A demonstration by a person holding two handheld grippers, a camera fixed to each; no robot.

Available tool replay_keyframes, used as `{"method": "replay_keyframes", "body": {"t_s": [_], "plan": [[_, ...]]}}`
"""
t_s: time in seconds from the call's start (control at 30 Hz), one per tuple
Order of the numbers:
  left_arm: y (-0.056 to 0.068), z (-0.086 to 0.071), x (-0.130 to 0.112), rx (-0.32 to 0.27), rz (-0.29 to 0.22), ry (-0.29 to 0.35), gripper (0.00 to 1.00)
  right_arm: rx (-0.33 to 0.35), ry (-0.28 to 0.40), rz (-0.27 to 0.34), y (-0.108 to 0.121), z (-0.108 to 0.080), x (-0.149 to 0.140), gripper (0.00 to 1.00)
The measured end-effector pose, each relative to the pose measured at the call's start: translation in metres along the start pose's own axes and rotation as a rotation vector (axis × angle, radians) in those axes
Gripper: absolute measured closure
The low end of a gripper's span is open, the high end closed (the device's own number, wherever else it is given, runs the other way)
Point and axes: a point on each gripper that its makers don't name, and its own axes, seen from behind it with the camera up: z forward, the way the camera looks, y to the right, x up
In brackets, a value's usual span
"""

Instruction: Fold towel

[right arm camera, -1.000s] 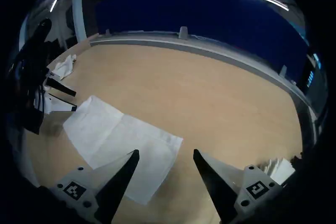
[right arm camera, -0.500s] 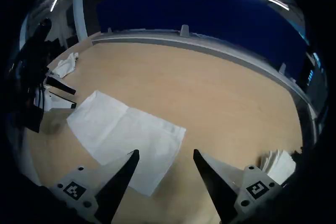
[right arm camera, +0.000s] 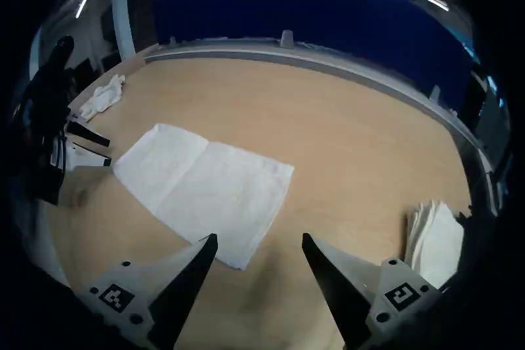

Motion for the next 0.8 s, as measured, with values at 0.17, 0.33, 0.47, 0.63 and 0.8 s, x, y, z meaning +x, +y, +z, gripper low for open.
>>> {"method": "replay_keyframes", "body": {"t_s": [0.17, 0.33, 0.47, 0.63, 0.8], "plan": [[0.0, -0.002, -0.007, 0.001, -0.004, -0.004, 0.04, -0.004, -0.002, 0.005, -0.001, -0.003, -0.004, 0.0], [0.001, -0.005, -0.007, 0.001, -0.004, 0.0, 0.04, -0.002, -0.004, 0.0, -0.004, -0.004, -0.005, 0.0], [0.0, -0.01, -0.01, 0.007, -0.002, 0.002, 0.04, 0.013, -0.015, -0.016, -0.008, -0.004, -0.01, 0.0], [-0.006, -0.019, -0.021, 0.025, -0.015, 0.003, 0.04, 0.028, -0.034, -0.04, -0.013, -0.001, -0.019, 0.0], [-0.016, -0.03, -0.036, 0.052, -0.05, 0.0, 0.04, 0.051, -0.053, -0.064, -0.021, 0.002, -0.026, 0.01]]}}
